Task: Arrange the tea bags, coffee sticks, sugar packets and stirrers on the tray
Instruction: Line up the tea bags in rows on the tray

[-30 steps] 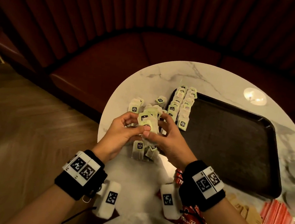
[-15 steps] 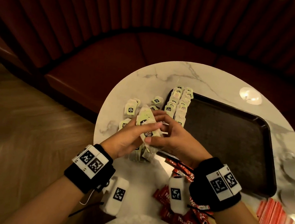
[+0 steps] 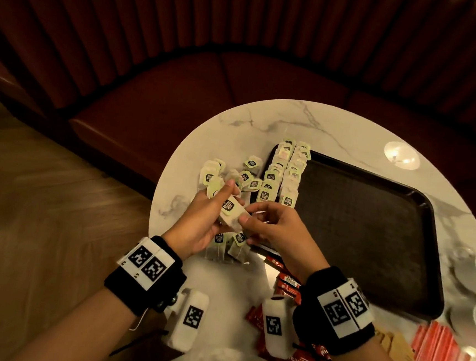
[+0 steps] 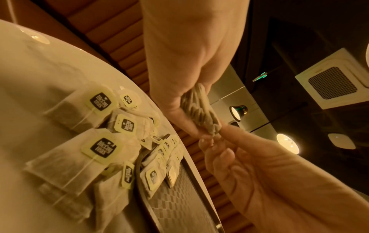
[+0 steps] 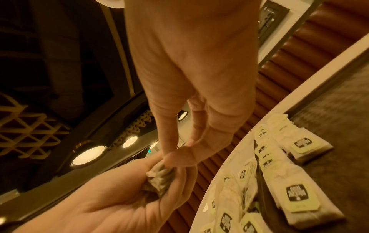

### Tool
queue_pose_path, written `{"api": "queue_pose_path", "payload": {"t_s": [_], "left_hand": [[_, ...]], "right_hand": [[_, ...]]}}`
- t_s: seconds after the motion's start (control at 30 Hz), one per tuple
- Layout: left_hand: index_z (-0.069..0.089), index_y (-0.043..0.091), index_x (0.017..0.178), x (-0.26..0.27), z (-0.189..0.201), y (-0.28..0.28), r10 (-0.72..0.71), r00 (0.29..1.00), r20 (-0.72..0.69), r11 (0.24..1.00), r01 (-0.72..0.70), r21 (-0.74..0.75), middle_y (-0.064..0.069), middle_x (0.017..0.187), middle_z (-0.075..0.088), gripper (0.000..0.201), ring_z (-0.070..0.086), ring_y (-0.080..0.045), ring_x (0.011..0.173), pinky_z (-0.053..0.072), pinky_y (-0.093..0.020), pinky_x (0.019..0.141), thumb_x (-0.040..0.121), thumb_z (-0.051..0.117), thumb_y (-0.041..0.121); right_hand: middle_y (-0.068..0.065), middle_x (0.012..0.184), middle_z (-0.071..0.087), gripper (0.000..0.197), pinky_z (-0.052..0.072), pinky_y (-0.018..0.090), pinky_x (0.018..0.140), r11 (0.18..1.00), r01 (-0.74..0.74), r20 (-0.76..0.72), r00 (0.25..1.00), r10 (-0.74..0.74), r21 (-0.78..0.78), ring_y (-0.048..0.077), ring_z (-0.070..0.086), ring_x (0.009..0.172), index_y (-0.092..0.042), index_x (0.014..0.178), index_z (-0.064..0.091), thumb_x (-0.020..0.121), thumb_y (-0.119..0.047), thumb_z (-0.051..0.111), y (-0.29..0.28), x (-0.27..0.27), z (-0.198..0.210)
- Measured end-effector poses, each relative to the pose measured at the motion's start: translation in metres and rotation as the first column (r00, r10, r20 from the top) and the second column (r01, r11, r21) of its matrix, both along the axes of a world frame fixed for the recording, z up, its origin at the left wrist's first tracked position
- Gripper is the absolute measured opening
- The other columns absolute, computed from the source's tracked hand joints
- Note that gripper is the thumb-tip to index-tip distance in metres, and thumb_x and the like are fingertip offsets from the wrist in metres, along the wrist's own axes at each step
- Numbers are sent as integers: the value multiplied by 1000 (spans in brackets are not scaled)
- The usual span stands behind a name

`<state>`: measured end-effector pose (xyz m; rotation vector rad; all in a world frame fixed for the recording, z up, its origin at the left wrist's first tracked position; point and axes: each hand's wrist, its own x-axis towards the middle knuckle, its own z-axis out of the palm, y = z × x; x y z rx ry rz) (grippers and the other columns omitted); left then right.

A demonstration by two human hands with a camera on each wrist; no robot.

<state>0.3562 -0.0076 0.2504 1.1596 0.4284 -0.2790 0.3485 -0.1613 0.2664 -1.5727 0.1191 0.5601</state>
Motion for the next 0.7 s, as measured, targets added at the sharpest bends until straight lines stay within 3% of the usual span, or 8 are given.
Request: {"api": "queue_pose_path", "payload": {"t_s": [0.07, 0.13, 0.2, 0.27, 0.37, 0.53, 0.7], "left_hand": [[58, 16, 92, -2, 2, -1, -49, 998, -26, 998, 47, -51, -13, 94, 67, 27, 68, -24, 83, 59, -34, 63, 91, 56, 43], [59, 14, 99, -2, 6, 0, -107, 992, -59, 983, 97, -158, -21, 110, 68, 39, 67, -33, 102, 58, -44, 79, 82, 58, 49], [63, 11, 107, -4, 11, 0, -148, 987, -55, 960, 130, -247, -20, 115, 69, 44, 66, -32, 106, 54, -46, 89, 81, 59, 46], [59, 10, 123, -4, 11, 1, -166, 986, -23, 950, 153, -271, -17, 119, 68, 49, 65, -29, 108, 54, -44, 91, 82, 62, 37], [54, 10, 132, -5, 8, 3, -155, 988, -3, 945, 147, -293, -15, 123, 67, 57, 67, -26, 103, 56, -38, 84, 79, 68, 24], [56, 12, 126, -8, 8, 2, -141, 990, 29, 957, 143, -253, -8, 112, 70, 54, 69, -16, 88, 55, -27, 67, 74, 72, 14], [62, 14, 115, -3, 11, 1, -72, 996, 48, 994, 76, -75, -13, 113, 67, 28, 61, -20, 86, 45, -23, 49, 88, 65, 16]], "right_hand": [[11, 82, 68, 24, 59, 29, 71, 997, 39, -56, 998, -35, 61, 20, 67, 69, 0, 109, 64, 86, -6, 71, -1, 0, -2], [12, 85, 71, 21, 60, 25, 70, 986, 101, -112, 990, -87, 130, 16, 69, 69, 1, 107, 65, 87, -3, 68, -1, 1, -3], [14, 88, 73, 20, 60, 21, 69, 969, 157, -163, 978, -127, 192, 15, 70, 71, 4, 108, 66, 89, -2, 66, -3, 2, -2], [15, 88, 73, 21, 60, 20, 67, 945, 203, -209, 966, -151, 255, 15, 71, 72, 6, 109, 65, 90, -1, 64, -5, 2, 1], [17, 87, 72, 16, 60, 20, 67, 906, 264, -249, 950, -187, 330, 16, 72, 72, 5, 105, 64, 90, 2, 62, -8, 2, 4], [11, 90, 72, 15, 59, 19, 68, 908, 273, -192, 956, -220, 317, 14, 71, 75, -3, 102, 66, 87, -4, 67, -11, 0, 5], [0, 81, 71, 7, 52, 15, 60, 936, 259, -97, 965, -243, 237, 4, 64, 64, -12, 91, 69, 85, -8, 71, -14, -1, 3]]}}
